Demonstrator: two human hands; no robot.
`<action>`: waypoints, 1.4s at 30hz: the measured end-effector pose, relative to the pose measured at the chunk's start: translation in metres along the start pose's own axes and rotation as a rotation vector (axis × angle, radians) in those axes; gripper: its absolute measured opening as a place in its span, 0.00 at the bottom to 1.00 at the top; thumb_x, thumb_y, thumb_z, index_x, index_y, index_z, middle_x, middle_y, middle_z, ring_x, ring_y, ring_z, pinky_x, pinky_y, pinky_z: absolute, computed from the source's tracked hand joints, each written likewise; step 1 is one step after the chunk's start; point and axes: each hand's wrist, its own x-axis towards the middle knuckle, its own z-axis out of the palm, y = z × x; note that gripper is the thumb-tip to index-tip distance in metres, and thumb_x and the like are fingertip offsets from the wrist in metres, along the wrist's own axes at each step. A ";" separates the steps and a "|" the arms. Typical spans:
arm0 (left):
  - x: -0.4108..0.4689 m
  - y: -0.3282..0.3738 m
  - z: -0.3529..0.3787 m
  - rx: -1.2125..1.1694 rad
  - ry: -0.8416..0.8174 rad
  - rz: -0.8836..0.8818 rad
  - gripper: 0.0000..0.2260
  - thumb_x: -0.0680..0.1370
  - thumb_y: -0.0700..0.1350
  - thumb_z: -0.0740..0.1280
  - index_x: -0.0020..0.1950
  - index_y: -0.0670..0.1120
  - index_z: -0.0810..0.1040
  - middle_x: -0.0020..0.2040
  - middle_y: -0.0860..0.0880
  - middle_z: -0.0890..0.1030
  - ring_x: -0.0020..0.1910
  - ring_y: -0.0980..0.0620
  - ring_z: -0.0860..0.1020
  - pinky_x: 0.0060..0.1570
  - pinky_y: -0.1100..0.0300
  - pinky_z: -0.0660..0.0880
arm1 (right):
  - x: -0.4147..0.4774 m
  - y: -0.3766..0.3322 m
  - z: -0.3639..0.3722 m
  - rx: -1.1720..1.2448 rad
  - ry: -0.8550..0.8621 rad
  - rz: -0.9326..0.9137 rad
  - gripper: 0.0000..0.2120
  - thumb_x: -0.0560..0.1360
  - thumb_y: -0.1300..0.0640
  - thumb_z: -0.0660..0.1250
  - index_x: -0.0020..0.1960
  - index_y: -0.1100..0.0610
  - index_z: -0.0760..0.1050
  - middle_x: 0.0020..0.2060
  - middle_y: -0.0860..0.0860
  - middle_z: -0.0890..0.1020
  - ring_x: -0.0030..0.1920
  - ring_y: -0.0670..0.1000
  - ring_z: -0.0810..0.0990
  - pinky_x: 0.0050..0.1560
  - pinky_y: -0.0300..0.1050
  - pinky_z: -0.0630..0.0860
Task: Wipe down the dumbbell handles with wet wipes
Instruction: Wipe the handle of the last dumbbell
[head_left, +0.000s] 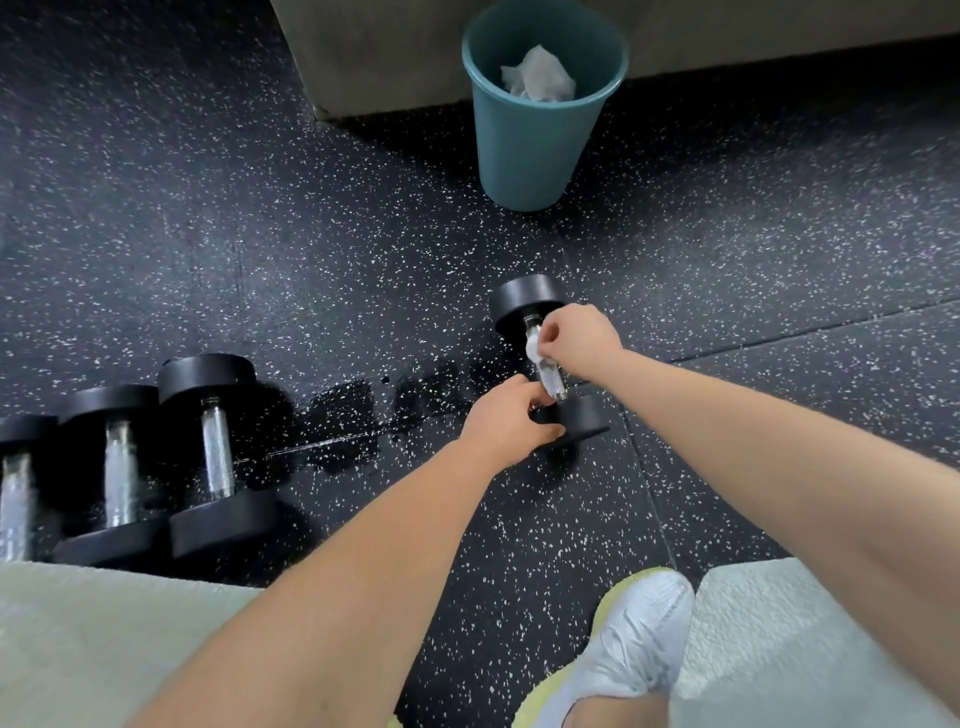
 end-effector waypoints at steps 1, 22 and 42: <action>0.000 0.000 -0.001 -0.001 -0.001 0.002 0.16 0.75 0.54 0.76 0.61 0.53 0.81 0.51 0.56 0.75 0.51 0.52 0.76 0.51 0.55 0.73 | -0.001 0.000 0.006 -0.009 0.009 0.017 0.07 0.70 0.59 0.66 0.37 0.52 0.82 0.37 0.50 0.85 0.41 0.55 0.83 0.42 0.48 0.82; 0.001 -0.016 -0.011 0.026 -0.014 -0.093 0.13 0.76 0.62 0.71 0.52 0.55 0.79 0.44 0.57 0.80 0.46 0.52 0.79 0.48 0.53 0.77 | -0.013 -0.001 0.018 0.021 -0.039 0.024 0.03 0.72 0.56 0.71 0.41 0.49 0.82 0.41 0.47 0.85 0.44 0.52 0.83 0.47 0.47 0.81; 0.004 -0.020 -0.019 0.048 -0.083 -0.125 0.12 0.78 0.58 0.72 0.53 0.51 0.79 0.45 0.56 0.79 0.48 0.50 0.79 0.50 0.53 0.77 | -0.014 -0.003 0.026 0.124 0.152 0.077 0.08 0.74 0.57 0.68 0.37 0.52 0.81 0.34 0.47 0.83 0.36 0.51 0.82 0.38 0.47 0.80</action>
